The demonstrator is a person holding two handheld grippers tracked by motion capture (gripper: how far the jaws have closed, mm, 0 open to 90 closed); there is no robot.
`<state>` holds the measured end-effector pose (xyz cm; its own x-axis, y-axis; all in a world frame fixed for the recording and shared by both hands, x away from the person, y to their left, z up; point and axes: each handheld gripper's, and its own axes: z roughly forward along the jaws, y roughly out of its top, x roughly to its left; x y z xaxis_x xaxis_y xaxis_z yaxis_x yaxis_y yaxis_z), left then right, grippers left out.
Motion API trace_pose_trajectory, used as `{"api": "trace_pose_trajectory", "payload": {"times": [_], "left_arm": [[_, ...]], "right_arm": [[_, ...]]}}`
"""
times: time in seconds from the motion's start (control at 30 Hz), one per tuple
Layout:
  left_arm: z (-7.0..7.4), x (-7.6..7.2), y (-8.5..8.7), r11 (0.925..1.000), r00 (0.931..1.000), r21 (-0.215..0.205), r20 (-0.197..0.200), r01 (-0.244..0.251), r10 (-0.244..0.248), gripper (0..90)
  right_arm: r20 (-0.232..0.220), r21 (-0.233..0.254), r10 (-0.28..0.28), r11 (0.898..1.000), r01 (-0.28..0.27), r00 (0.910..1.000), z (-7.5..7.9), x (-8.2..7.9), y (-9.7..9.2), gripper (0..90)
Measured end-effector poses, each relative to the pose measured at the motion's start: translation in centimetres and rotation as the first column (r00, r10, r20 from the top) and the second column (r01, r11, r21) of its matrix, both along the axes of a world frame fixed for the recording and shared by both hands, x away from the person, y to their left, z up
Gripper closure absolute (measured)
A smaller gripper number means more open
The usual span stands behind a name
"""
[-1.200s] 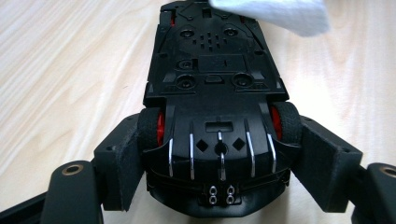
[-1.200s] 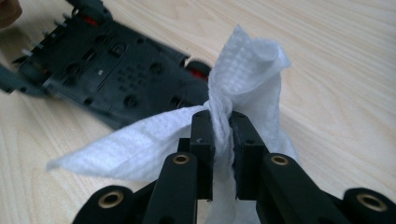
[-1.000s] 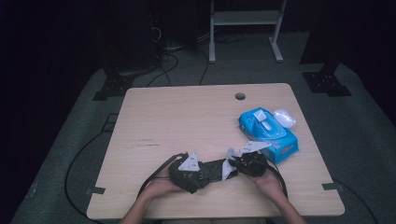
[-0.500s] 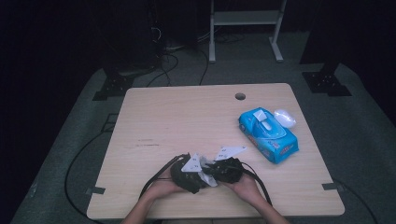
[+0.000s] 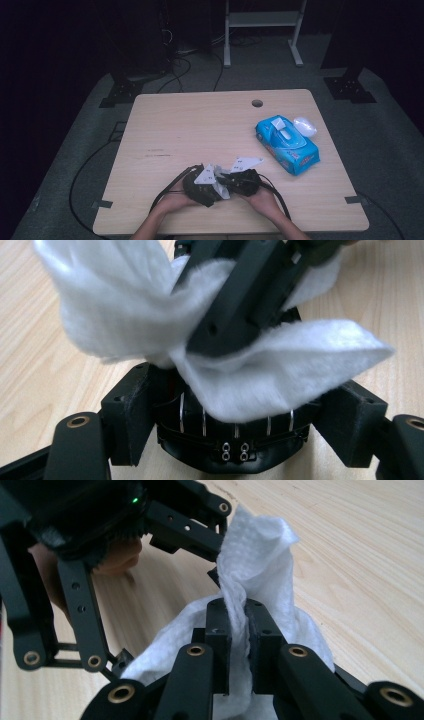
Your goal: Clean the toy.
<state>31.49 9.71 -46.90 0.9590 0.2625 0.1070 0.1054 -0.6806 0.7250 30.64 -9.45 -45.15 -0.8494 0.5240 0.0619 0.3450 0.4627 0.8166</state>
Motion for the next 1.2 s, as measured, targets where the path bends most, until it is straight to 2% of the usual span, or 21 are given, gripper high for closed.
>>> {"api": "trace_pose_trajectory", "payload": {"times": [0.03,0.1,0.13,0.17,0.2,0.27,0.33,0.43,0.47,0.5,0.57,0.63,0.7,0.8,0.87,1.0,1.1,1.17,1.2], "left_arm": [[0.0,0.1,0.1,1.0,1.0,-0.004,-0.002,0.001,-0.001,24.8],[0.1,0.1,0.2,1.0,1.0,-0.001,0.001,0.001,-0.001,24.7],[0.2,0.0,0.2,0.9999,1.0,-0.014,-0.002,-0.003,0.003,24.8],[0.2,0.0,0.2,0.9999,1.0,-0.014,-0.002,-0.003,0.003,24.8],[0.2,0.1,0.3,0.9998,1.0,-0.021,-0.006,-0.002,0.002,24.8],[0.4,0.3,0.3,0.9996,0.9999,-0.027,-0.015,-0.007,0.006,24.8],[0.3,0.3,0.3,0.9997,0.9999,-0.024,-0.011,-0.008,0.008,24.7],[0.2,0.3,0.3,0.9999,0.9999,-0.012,-0.013,-0.009,0.008,24.7],[0.1,0.3,0.3,1.0,0.9999,0.0,-0.012,-0.009,0.009,24.7],[0.1,0.2,0.4,0.9999,0.9999,0.005,-0.01,-0.01,0.01,24.7],[0.1,0.2,0.5,0.9999,0.9999,-0.009,-0.008,-0.014,0.014,24.7],[0.1,0.2,0.5,0.9997,0.9998,-0.018,-0.011,-0.015,0.015,24.7],[0.3,0.3,0.5,0.9993,0.9997,-0.03,-0.015,-0.02,0.019,24.7],[0.3,0.2,0.5,0.9994,0.9997,-0.025,-0.012,-0.023,0.022,24.6],[0.2,0.3,0.4,0.9995,0.9996,-0.02,-0.011,-0.026,0.025,24.5],[0.1,0.3,0.4,0.9996,0.9996,-0.011,-0.009,-0.027,0.027,24.5],[0.1,0.3,0.5,0.9996,0.9996,-0.012,-0.011,-0.025,0.025,24.5],[0.2,0.3,0.6,0.9994,0.9996,-0.022,-0.012,-0.028,0.027,24.6],[0.2,0.3,0.6,0.9993,0.9995,-0.022,-0.013,-0.03,0.03,24.6]], "right_arm": [[0.002,-0.006,0.002,1.0,-0.002,1.0,0.0,0.1,-0.1,81.3],[0.017,-0.027,-0.048,0.998,0.048,0.9987,0.0,0.6,-1.3,81.3],[-0.005,-0.016,-0.1,0.995,0.1,0.9949,-0.2,1.3,-2.6,81.2],[-0.005,-0.016,-0.1,0.995,0.1,0.9949,-0.2,1.3,-2.6,81.2],[-0.02,-0.019,-0.147,0.989,0.146,0.989,-0.5,2.0,-4.1,81.1],[-0.04,-0.025,-0.187,0.982,0.186,0.9816,-0.7,2.5,-5.1,81.1],[-0.046,-0.023,-0.193,0.981,0.192,0.9801,-0.7,2.5,-5.3,81.1],[-0.038,-0.018,-0.168,0.986,0.168,0.985,-0.6,1.9,-4.5,81.1],[-0.036,-0.011,-0.135,0.991,0.135,0.9902,-0.4,1.5,-3.7,80.7],[-0.035,-0.009,-0.126,0.992,0.125,0.9915,-0.4,1.4,-3.4,80.4],[-0.046,-0.009,-0.114,0.993,0.114,0.9924,-0.3,1.4,-3.4,80.7],[-0.058,-0.004,-0.117,0.993,0.117,0.9914,-0.4,1.6,-3.7,80.9],[-0.052,-0.037,-0.16,0.987,0.158,0.9857,-0.5,2.0,-5.0,81.2],[-0.066,-0.045,-0.188,0.982,0.186,0.9798,-0.6,2.2,-6.0,81.0],[-0.07,-0.023,-0.177,0.984,0.176,0.9817,-0.5,1.8,-5.3,81.1],[-0.054,0.0,-0.095,0.995,0.095,0.994,-0.2,1.0,-2.7,80.9],[-0.011,-0.039,-0.073,0.997,0.073,0.9973,-0.1,0.7,-2.3,80.6],[0.031,-0.088,-0.114,0.989,0.116,0.993,-0.1,0.9,-3.2,80.7],[0.034,-0.103,-0.132,0.985,0.135,0.9906,-0.1,1.0,-3.7,80.7]]}}
